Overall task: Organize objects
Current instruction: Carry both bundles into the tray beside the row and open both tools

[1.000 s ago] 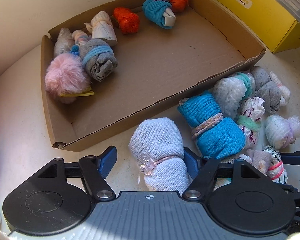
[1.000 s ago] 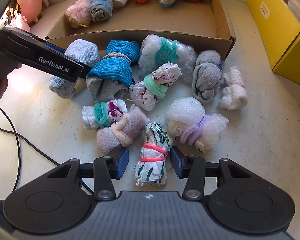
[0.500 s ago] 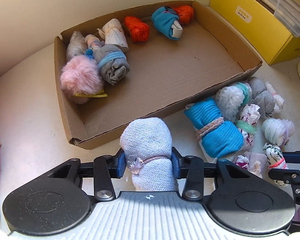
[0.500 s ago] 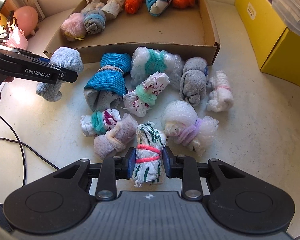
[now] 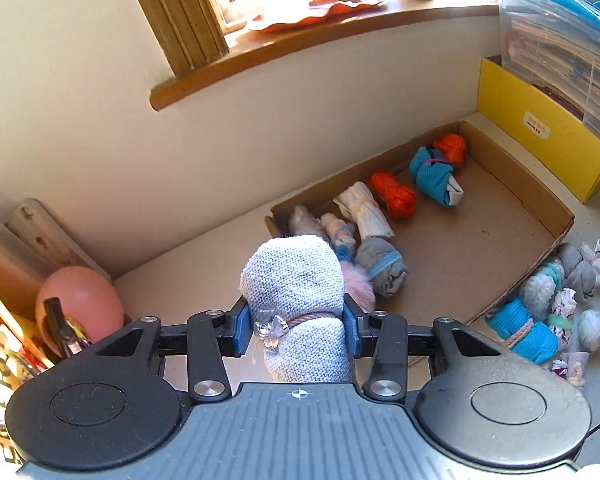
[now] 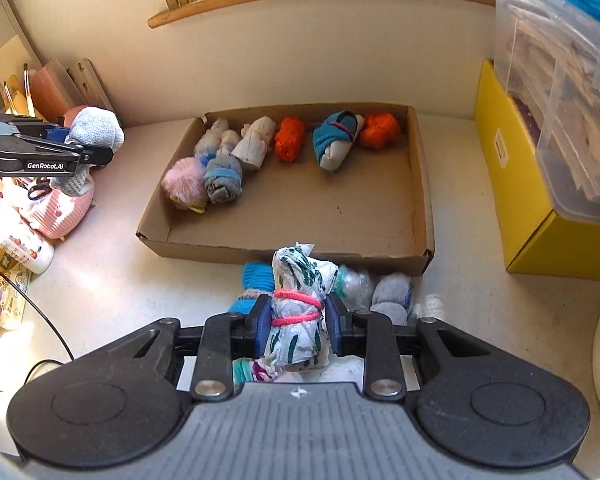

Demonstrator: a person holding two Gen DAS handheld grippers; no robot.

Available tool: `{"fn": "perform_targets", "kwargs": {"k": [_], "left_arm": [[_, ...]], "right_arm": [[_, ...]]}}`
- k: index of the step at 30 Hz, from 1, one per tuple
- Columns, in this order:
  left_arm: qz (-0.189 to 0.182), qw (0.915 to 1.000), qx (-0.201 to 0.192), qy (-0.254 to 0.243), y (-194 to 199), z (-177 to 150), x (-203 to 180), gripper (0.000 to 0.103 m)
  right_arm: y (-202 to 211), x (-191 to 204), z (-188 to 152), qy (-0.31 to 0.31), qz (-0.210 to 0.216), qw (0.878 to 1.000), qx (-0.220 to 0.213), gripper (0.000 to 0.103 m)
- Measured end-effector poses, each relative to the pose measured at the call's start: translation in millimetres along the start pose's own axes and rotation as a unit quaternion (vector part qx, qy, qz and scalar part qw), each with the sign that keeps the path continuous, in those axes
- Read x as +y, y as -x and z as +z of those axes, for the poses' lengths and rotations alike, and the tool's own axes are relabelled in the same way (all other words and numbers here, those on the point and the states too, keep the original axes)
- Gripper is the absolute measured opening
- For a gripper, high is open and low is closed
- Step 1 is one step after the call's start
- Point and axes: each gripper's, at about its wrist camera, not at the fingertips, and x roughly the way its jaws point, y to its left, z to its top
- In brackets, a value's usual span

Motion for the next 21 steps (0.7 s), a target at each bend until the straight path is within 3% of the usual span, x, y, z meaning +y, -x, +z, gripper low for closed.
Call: {"fn": "perform_targets", "kwargs": {"k": [6,9,15,17,21], "left_arm": [[0.049,0.9966,-0.056,-0.035,37.0,39.1,38.2,0.050],[0.046,0.9962,-0.072,-0.012,52.7,52.8,50.0,0.051],[-0.023,0.9958,-0.062,0.064,41.8,54.0,19.5,0.051],[-0.067,0.9916,-0.044,0.101,24.5,51.2,-6.6,0.051],[-0.112,0.9846,-0.024,0.132,-8.4,51.1,-54.7,0.051]], "right_arm": [[13.4,-5.2,46.1,0.020,0.002,0.998,-0.054,0.026],[29.2,-7.9,67.8,0.023,0.002,0.996,-0.082,0.026],[41.3,-12.2,92.3,0.037,0.004,0.993,-0.111,0.026],[34.7,-13.9,94.1,0.034,0.003,0.993,-0.109,0.026],[21.0,-18.4,94.2,0.033,0.007,0.995,-0.093,0.026]]}}
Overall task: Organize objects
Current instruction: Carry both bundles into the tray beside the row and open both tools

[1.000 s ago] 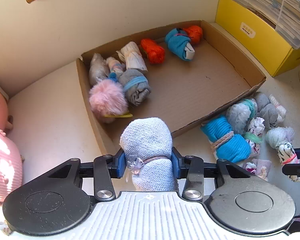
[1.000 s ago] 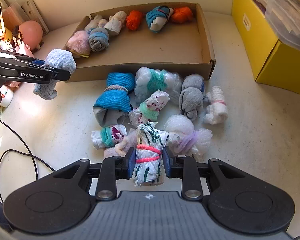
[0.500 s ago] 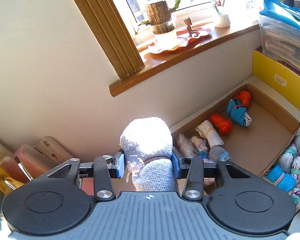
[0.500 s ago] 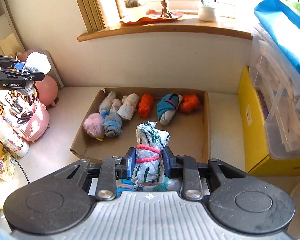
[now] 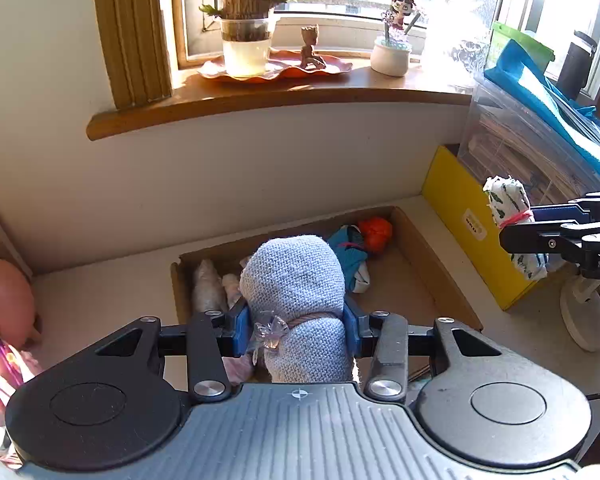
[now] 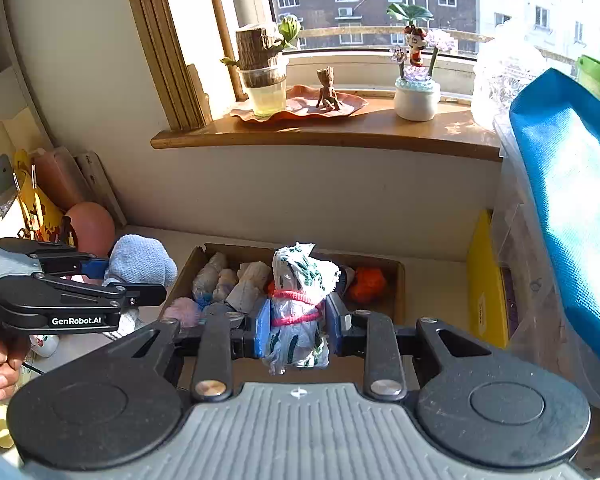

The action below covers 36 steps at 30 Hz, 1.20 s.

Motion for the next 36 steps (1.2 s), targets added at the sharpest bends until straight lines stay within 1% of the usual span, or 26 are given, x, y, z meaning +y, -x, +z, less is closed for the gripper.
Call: {"fn": "perform_targets", "kwargs": {"k": [3,6,8,11,16,20,23,27,29,36], "left_arm": [[-0.018,0.9993,0.020,0.025,-31.5,-5.1,-15.8,0.051],[-0.015,0.9989,0.033,0.029,-57.8,-5.5,-20.9,0.051],[-0.007,0.9990,0.036,0.027,-71.6,-5.9,-21.4,0.051],[-0.002,0.9984,0.052,0.021,-96.9,-7.2,-18.7,0.051],[-0.003,0.9969,0.079,0.008,-125.4,-4.8,-8.8,0.051],[-0.003,0.9951,0.097,0.015,-143.4,-2.4,3.7,0.051],[-0.011,0.9940,0.106,0.023,-152.7,-2.3,10.6,0.051],[-0.022,0.9920,0.121,0.030,-161.9,-3.5,14.2,0.051],[-0.018,0.9917,0.124,0.026,-167.6,-4.7,14.0,0.051],[-0.013,0.9902,0.132,0.042,-175.9,-7.2,22.2,0.051]], "right_arm": [[-14.8,-3.5,-4.6,0.003,0.010,1.000,0.018,0.026],[-37.9,-5.5,-10.4,0.012,0.018,0.999,0.044,0.026],[-56.2,-7.3,-13.9,0.016,0.026,0.998,0.060,0.026],[-80.6,-8.3,-16.3,0.025,0.034,0.996,0.080,0.026],[-123.4,-5.0,-21.5,0.074,0.039,0.990,0.116,0.026],[-146.2,-0.7,-24.2,0.105,0.050,0.985,0.127,0.026],[-159.3,1.3,-26.3,0.123,0.053,0.982,0.136,0.026],[-175.9,-3.9,-27.0,0.126,0.060,0.979,0.152,0.026],[-179.3,-2.4,-28.3,0.131,0.060,0.977,0.154,0.026],[-191.4,-0.7,-29.1,0.141,0.055,0.976,0.156,0.026]]}}
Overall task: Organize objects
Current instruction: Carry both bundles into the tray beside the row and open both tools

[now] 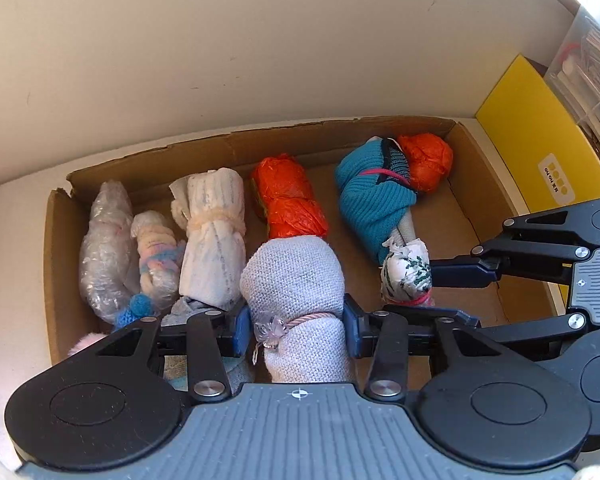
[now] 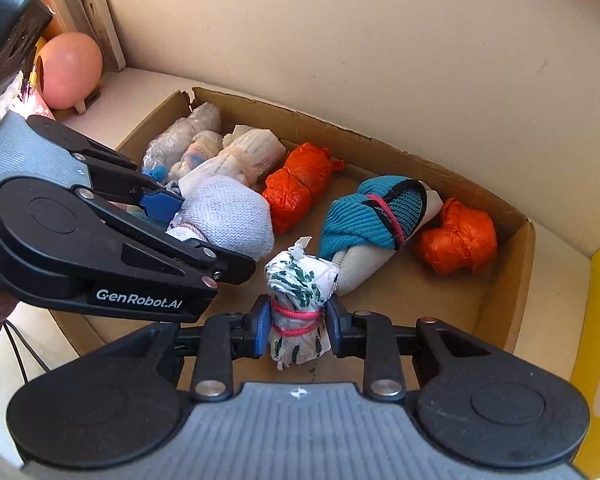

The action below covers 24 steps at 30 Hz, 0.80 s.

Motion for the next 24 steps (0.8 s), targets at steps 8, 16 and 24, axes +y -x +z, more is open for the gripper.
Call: {"fn": "perform_targets", "kwargs": {"k": [8,16,24], "left_arm": [[-0.004,0.9999,-0.006,0.015,2.9,3.6,-1.1,0.051],[-0.005,0.9999,-0.007,0.010,1.2,6.0,-0.6,0.052],[-0.015,0.9998,-0.011,0.009,5.0,6.4,-1.5,0.065]], "right_arm": [[6.4,15.6,-6.0,0.040,0.011,0.999,0.015,0.025],[-5.9,6.4,8.1,0.037,0.007,0.999,0.024,0.024],[1.3,6.3,-4.9,0.027,-0.002,0.999,0.021,0.043]]}}
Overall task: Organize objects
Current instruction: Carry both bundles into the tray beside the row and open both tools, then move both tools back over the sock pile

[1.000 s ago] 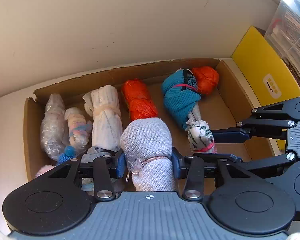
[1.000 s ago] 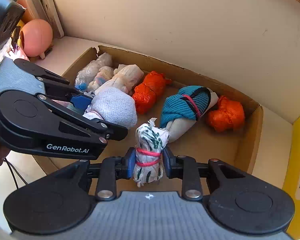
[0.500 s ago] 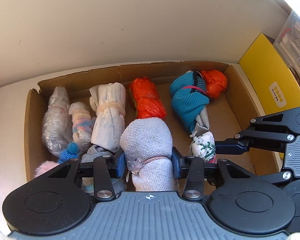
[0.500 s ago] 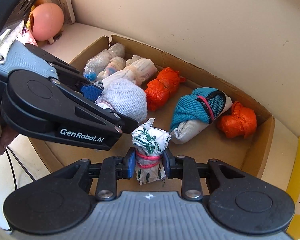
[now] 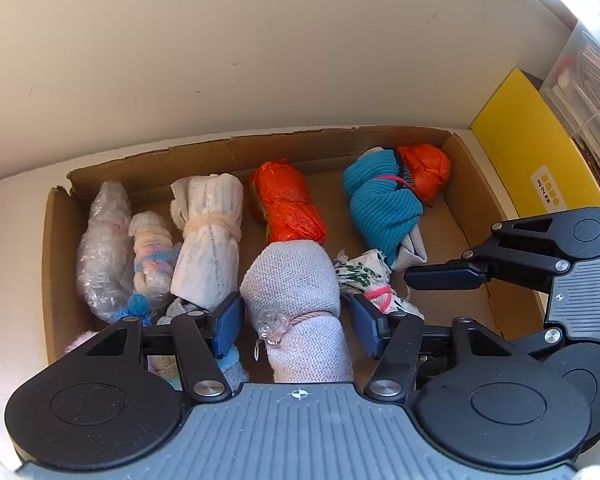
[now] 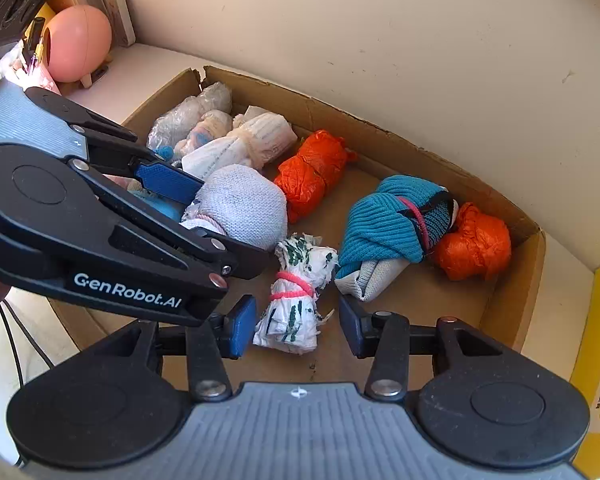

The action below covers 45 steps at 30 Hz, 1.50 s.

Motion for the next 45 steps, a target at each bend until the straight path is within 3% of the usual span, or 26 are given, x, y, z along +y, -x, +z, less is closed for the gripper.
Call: {"fn": "perform_targets", "kwargs": {"k": [26,37,45], "left_arm": [[0.048,0.9971,-0.056,-0.019,59.4,-11.1,-10.6,0.072],[0.080,0.9933,-0.084,-0.002,116.9,-57.0,0.1,0.080],[0.092,0.9939,-0.062,0.004,135.0,-107.4,0.8,0.085]], "right_arm": [[51.9,9.4,-9.1,-0.028,-0.033,0.998,-0.047,0.052],[115.9,24.0,-32.4,-0.064,-0.050,0.990,-0.114,0.062],[148.7,35.2,-72.4,-0.112,-0.042,0.985,-0.128,0.069]]}}
